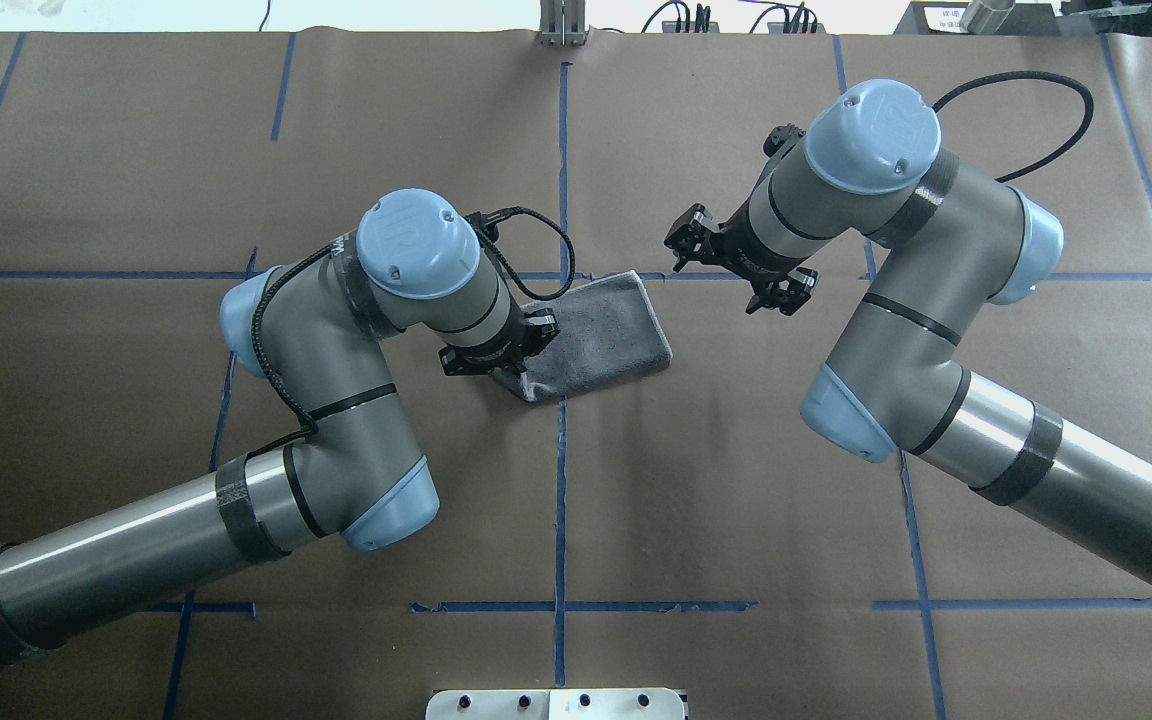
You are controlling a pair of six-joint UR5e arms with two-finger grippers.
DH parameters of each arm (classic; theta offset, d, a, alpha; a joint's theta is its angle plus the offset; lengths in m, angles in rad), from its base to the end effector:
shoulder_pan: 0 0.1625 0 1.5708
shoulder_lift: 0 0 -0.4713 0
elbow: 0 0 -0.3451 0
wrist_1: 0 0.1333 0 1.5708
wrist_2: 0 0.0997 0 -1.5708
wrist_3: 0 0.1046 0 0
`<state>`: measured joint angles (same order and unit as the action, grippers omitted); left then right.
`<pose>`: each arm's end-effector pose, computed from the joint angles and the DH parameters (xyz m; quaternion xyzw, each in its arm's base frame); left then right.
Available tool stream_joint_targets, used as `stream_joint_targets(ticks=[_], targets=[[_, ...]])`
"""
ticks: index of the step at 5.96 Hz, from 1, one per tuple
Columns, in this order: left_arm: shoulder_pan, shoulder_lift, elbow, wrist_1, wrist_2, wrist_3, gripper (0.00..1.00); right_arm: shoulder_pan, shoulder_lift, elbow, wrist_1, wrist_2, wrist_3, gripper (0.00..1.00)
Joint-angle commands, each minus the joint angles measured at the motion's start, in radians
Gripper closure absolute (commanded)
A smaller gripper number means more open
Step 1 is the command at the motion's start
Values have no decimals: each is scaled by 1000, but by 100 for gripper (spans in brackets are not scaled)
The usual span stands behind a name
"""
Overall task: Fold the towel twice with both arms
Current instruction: 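Lift the held end with the left gripper and fold it toward the right gripper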
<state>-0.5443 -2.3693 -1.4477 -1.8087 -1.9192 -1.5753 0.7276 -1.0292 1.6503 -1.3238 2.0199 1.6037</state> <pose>0.5874 -0.4696 0.2568 -0.0341 0.4600 -0.1660 0.8716 -0.4344 -0.5045 0.3503 -0.0504 -0.4543 0.2413 0.8561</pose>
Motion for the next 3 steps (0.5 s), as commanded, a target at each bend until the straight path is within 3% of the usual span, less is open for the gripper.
stream_joint_targets(ticks=[1, 3], targets=[[-6, -130, 140, -4, 32, 3, 100, 3, -53, 58, 0, 5, -31, 0], [-16, -223, 234, -14, 35, 0, 100, 24, -92, 80, 2, 35, -73, 0]])
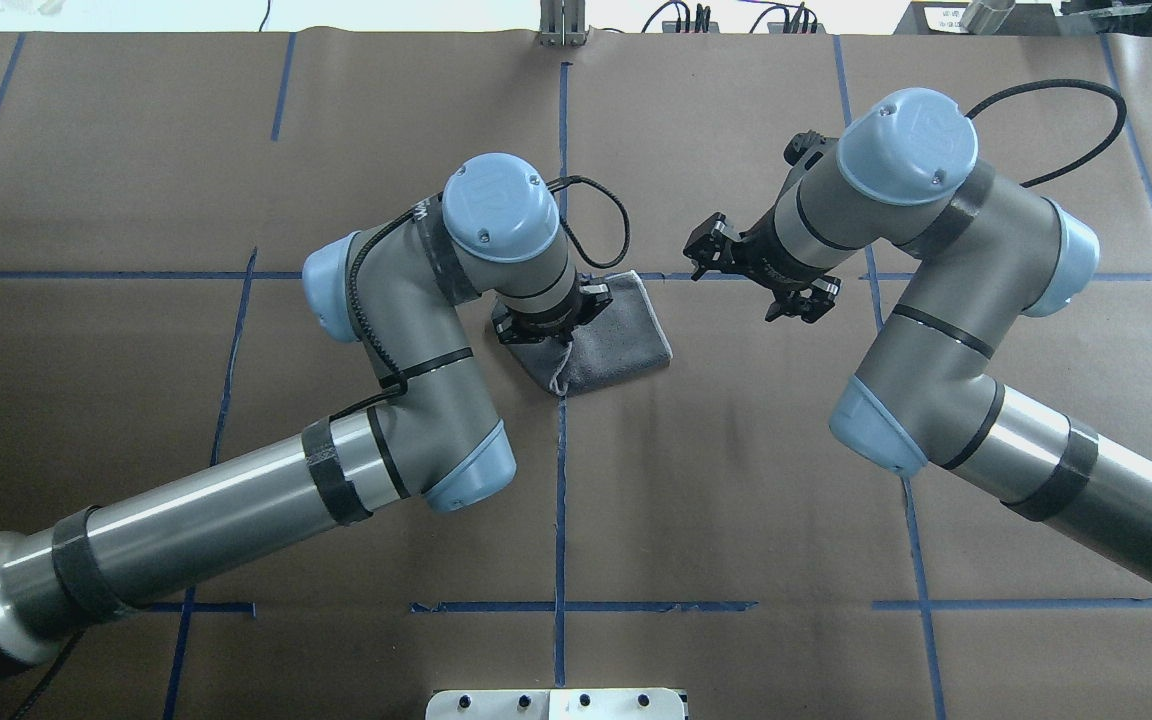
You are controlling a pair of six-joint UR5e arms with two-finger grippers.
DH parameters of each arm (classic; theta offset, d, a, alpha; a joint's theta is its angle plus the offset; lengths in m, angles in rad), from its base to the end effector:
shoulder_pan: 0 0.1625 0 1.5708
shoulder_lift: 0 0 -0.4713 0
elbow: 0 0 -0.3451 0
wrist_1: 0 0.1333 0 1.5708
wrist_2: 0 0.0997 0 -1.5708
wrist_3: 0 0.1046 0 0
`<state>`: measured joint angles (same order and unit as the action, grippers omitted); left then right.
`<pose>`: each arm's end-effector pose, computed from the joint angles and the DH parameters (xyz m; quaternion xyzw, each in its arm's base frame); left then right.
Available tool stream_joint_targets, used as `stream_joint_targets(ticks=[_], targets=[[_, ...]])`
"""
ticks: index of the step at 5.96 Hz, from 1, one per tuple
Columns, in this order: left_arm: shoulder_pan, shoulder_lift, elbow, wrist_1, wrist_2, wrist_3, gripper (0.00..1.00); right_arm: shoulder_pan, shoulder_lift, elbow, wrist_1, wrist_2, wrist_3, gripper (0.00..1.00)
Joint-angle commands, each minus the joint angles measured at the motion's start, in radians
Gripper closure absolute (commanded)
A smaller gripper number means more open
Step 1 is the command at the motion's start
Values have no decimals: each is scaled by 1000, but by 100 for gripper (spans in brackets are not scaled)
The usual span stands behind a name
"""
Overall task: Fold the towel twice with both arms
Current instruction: 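Lift the held end with the left gripper and fold it toward the right gripper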
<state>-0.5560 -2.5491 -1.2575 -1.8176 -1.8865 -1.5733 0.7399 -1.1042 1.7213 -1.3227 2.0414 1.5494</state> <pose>0.6281 -0.5090 0.1948 -0.0170 0.4568 -0.1779 0.8714 -0.4067 -0.4876 0.3683 -0.0450 -0.4571 0.2189 0.8609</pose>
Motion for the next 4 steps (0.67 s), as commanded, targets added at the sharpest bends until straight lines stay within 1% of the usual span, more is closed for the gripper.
stream_joint_targets(ticks=[1, 3, 4], targets=[[-4, -92, 94, -12, 3, -5, 100, 16, -43, 23, 2, 16, -37, 0], [-1, -186, 253, -110, 3, -7, 100, 21, -55, 29, 2, 17, -48, 0], [7, -194, 288, -141, 3, -5, 100, 22, -56, 30, 2, 17, -48, 0]])
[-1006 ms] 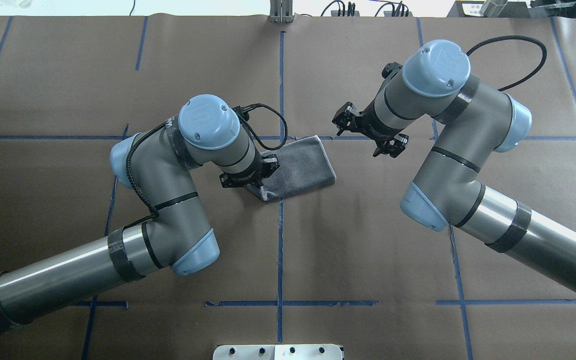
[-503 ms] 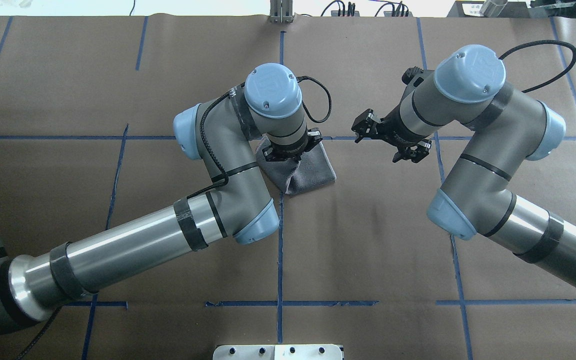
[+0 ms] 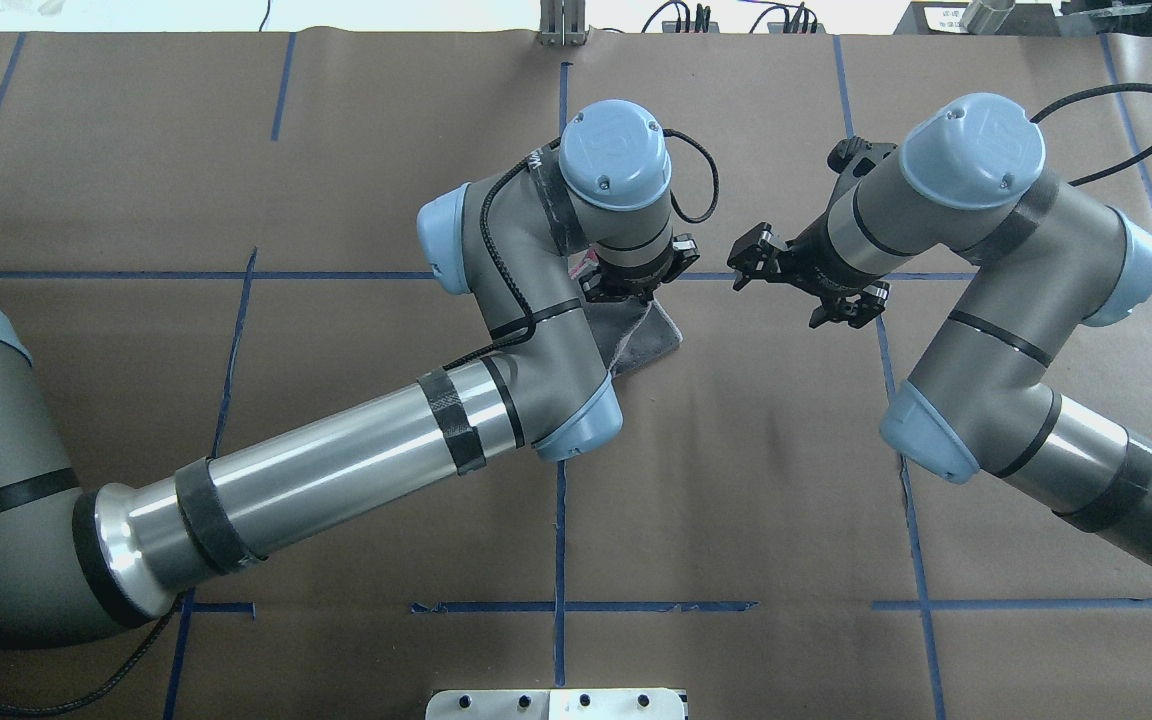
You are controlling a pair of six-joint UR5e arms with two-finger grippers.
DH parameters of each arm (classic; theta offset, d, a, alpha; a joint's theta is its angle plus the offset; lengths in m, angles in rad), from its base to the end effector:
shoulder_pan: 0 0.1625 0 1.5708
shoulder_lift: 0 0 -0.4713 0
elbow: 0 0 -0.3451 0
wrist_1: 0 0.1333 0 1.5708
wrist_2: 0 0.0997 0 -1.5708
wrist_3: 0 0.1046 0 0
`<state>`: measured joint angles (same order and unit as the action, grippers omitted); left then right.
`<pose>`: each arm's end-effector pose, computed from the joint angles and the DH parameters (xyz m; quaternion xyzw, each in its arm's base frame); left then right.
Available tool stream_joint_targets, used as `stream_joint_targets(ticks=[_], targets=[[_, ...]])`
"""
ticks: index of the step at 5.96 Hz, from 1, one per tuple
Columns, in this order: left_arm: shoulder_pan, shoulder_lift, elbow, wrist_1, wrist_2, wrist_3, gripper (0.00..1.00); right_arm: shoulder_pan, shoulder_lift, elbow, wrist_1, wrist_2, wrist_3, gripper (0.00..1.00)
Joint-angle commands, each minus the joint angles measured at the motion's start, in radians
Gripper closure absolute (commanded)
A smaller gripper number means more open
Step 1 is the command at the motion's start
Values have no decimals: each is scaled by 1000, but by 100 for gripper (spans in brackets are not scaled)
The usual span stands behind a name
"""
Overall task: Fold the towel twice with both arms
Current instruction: 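Lift the held end with the left gripper and fold it toward the right gripper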
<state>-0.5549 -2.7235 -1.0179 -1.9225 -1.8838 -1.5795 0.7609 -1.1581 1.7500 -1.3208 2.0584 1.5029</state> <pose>0.6730 -0.5361 0.1356 -0.0114 0.4730 -0.1756 0.8633 -0.3842 -0.4822 0.3889 -0.0420 -0.4517 0.2080 0.8666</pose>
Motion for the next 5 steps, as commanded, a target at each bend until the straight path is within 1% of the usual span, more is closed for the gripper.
stream_joint_targets(ticks=[1, 2, 3, 4, 5], targets=[[21, -22, 53, -36, -1, 1, 100, 3, -2, 2, -1, 0, -1, 0], [27, -33, 55, -38, -2, 1, 100, 6, -2, 2, -2, 0, -1, 0], [30, -36, 56, -38, 0, 1, 89, 6, 0, 2, -2, 0, -1, 0], [30, -35, 59, -62, 0, 1, 2, 9, 0, 2, -2, 0, -1, 0], [27, -35, 61, -78, 0, 1, 0, 12, 0, 2, -2, 2, -1, 0]])
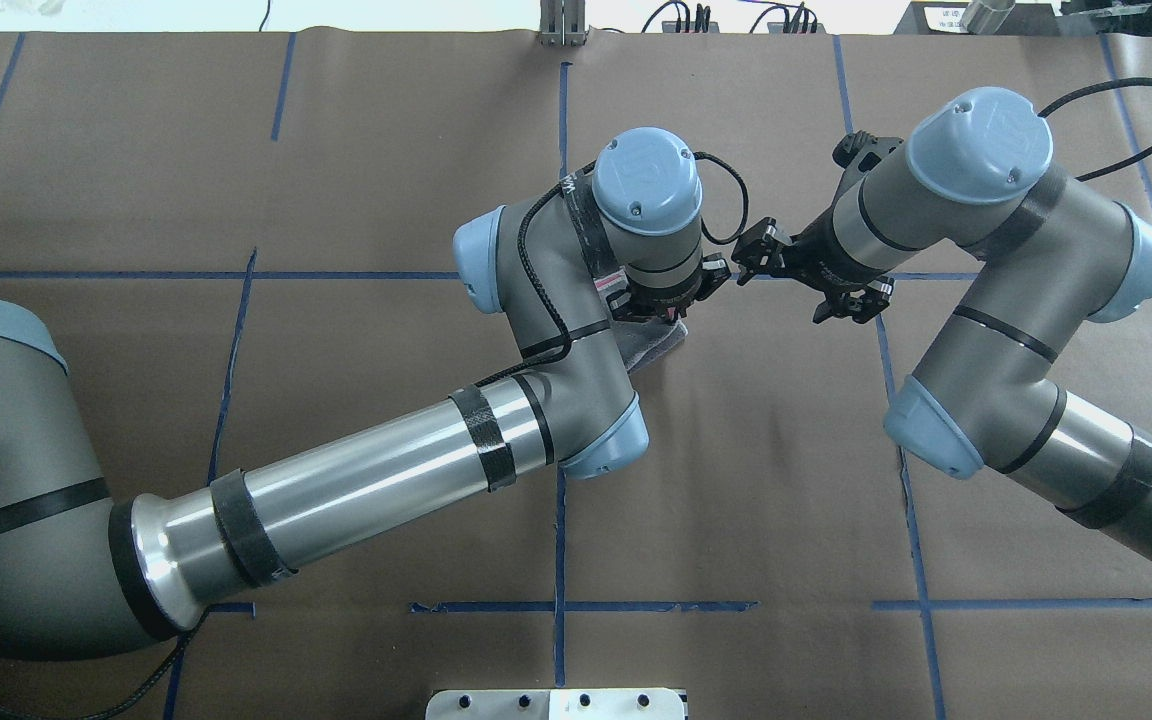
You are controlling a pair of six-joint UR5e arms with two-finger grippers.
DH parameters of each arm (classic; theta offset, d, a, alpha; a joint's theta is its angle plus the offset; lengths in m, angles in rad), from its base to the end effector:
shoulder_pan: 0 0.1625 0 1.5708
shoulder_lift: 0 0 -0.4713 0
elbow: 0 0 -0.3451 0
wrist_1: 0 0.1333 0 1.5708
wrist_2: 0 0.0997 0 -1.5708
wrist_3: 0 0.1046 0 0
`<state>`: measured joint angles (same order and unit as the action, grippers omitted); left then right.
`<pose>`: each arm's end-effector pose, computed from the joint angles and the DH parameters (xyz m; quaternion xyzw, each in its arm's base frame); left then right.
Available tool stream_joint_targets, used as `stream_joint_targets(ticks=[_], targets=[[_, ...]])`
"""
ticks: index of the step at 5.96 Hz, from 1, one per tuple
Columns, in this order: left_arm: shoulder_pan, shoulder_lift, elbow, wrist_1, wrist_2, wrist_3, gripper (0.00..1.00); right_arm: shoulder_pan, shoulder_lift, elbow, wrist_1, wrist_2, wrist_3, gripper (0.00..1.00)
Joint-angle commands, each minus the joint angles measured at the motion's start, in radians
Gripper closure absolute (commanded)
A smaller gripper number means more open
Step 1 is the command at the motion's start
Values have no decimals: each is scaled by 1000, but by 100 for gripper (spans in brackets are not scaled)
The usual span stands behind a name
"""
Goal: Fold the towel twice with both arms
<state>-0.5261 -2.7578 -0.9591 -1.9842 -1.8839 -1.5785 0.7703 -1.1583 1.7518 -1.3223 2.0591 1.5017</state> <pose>0.6968 -0.5215 0.1226 -0.0125 0.4882 -0.1580 0.8582 -0.3794 -0.4855 0.3884 -0.0399 -0.4520 0.2114 0.8657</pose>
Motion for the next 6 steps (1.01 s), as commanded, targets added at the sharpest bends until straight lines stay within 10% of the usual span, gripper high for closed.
stream_joint_targets(ticks=[1, 3, 6], targets=[[-9, 0, 0, -21, 0, -2, 0, 6, -1, 2, 0, 1, -1, 0], [-85, 48, -36, 4, -112, 12, 0, 17, -23, 20, -2, 7, -43, 0], [-268, 384, -493, 229, -277, 249, 0, 72, -159, 94, -14, 22, -291, 0]])
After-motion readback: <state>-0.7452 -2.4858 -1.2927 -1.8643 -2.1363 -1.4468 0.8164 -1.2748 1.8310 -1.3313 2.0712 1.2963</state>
